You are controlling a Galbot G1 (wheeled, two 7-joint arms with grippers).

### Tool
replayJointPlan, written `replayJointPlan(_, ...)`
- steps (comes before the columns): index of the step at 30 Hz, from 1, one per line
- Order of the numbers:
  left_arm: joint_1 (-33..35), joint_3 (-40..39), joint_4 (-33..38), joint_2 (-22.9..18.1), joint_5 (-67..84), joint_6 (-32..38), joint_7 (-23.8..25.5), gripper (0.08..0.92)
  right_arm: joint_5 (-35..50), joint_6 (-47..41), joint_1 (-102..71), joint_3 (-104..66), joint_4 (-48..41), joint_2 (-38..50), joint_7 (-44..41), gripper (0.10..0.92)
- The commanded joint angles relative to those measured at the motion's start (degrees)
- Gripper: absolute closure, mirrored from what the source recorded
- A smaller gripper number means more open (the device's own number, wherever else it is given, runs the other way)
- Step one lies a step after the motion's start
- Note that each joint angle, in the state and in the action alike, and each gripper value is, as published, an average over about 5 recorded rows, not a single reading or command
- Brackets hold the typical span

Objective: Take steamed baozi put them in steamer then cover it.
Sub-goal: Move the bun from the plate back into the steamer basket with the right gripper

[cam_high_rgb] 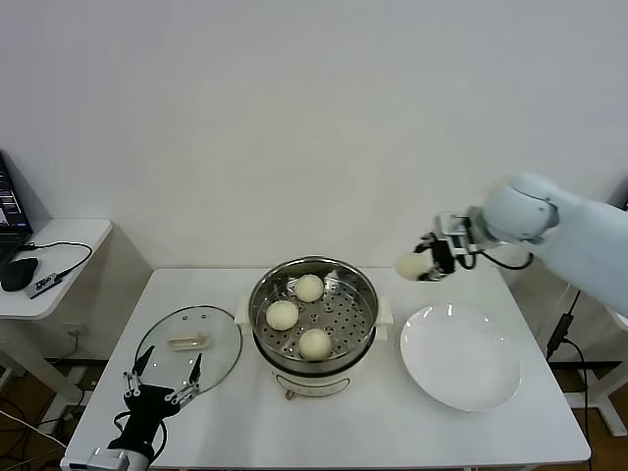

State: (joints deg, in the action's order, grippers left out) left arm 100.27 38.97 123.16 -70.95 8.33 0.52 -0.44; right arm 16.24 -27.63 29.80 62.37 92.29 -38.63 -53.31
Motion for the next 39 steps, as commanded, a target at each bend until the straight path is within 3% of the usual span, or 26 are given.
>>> replayJointPlan(1,0.1,0.4,-0.3,0.2,0.1,0.1,0.1,0.177,14.2,-10.9,4.7,9.0,0.9,-14.4,9.7,0.480)
replayJointPlan(15,-0.1,1.7,-0.1,0.0,0.8,0.0,0.1,0.177,9.6,-14.1,-7.7,7.8,-6.8,-20.7,14.6,0.474)
replayJointPlan(33,-0.2,2.0,-0.8,-0.1,0.9,0.0,0.1,0.177,7.3,-14.1,-8.6,7.6,-6.4,-19.4,14.9,0.466)
replayJointPlan(39,-0.2,1.9,-0.6,-0.2,0.9,0.0,0.1,0.177,6.9,-14.1,-7.9,6.1,-5.3,-18.1,15.1,0.332)
